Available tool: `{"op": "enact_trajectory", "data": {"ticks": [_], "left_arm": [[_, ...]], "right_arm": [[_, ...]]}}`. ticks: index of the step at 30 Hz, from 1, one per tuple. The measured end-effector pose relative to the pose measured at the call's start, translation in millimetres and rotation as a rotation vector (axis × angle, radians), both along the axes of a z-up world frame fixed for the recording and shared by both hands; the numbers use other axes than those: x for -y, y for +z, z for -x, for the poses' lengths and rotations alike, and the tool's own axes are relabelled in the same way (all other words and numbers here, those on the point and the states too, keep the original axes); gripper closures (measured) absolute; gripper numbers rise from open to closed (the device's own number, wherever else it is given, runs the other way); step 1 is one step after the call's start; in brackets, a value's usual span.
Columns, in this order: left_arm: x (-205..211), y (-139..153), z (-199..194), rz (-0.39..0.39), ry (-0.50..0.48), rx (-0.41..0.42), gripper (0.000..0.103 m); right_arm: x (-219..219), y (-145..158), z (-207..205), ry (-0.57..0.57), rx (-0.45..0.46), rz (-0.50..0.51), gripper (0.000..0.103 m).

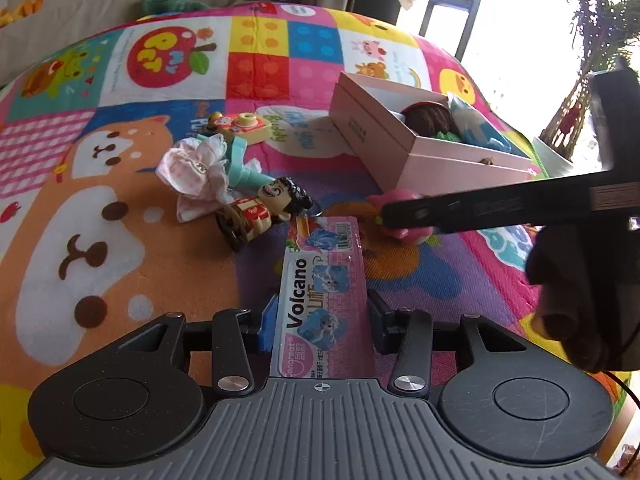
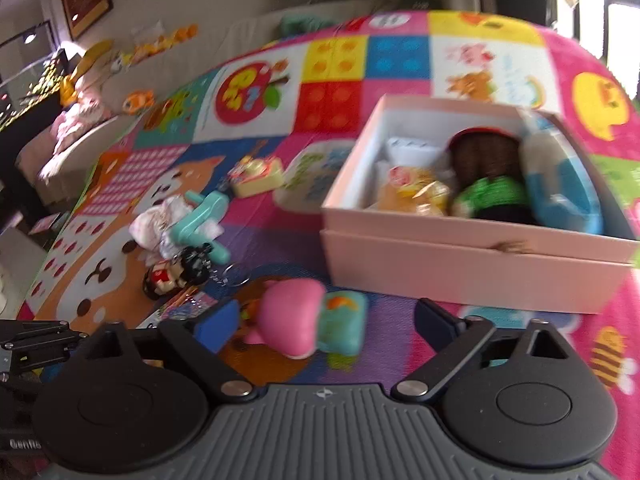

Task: Organize objects
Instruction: 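Lower the Volcano card into the pink box with the left gripper while the right drops the pink-teal toy in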

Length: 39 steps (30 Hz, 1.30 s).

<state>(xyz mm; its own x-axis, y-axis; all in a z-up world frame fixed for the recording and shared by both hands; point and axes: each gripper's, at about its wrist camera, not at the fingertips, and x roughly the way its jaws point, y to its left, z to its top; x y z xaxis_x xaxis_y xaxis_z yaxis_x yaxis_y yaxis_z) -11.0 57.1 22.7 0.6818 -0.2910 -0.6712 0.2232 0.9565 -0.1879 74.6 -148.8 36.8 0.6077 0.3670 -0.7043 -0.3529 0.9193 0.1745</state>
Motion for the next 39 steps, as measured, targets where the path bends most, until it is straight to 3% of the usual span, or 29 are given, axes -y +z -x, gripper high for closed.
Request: {"op": "enact_trajectory", "data": {"ticks": [1, 8, 10, 13, 19, 24, 27, 31, 39], "left_arm": [[0.5, 0.0, 0.5, -0.002, 0.001, -0.001, 0.054], [7.5, 5.0, 3.0, -0.023, 0.021, -0.006, 0.054], [10.7, 13.4, 3.4, 0.010, 0.005, 0.011, 0.054], [19.7, 38.3, -3.2, 0.063, -0.022, 0.069, 0.054], [76.8, 83.2, -55.2, 0.062, -0.021, 0.227, 0.054], [128.5, 65.8, -117.4, 0.163, 0.001, 0.269, 0.054], [153.3, 43.3, -138.1, 0.071, 0.022, 0.268, 0.055], [162.2, 27.4, -133.9, -0.030, 0.012, 0.192, 0.057], [110.6, 59.2, -72.3, 0.047, -0.027, 0.285, 0.056]], "right_arm": [[-4.5, -3.0, -2.2, 0.009, -0.014, 0.020, 0.035], [28.7, 22.7, 44.5, 0.010, 0.075, 0.022, 0.038], [49.5, 32.4, 59.2, -0.016, 0.107, 0.025, 0.038], [81.5, 41.8, 76.1, -0.084, 0.146, 0.027, 0.038], [133.1, 50.8, 80.1, -0.224, 0.191, -0.046, 0.038], [154.9, 50.0, 78.9, -0.271, 0.198, -0.081, 0.038], [162.4, 45.6, 82.2, -0.284, 0.194, -0.075, 0.038], [173.7, 40.2, 86.0, -0.307, 0.188, -0.070, 0.038], [176.8, 46.1, 69.1, -0.295, 0.182, -0.077, 0.038]]}}
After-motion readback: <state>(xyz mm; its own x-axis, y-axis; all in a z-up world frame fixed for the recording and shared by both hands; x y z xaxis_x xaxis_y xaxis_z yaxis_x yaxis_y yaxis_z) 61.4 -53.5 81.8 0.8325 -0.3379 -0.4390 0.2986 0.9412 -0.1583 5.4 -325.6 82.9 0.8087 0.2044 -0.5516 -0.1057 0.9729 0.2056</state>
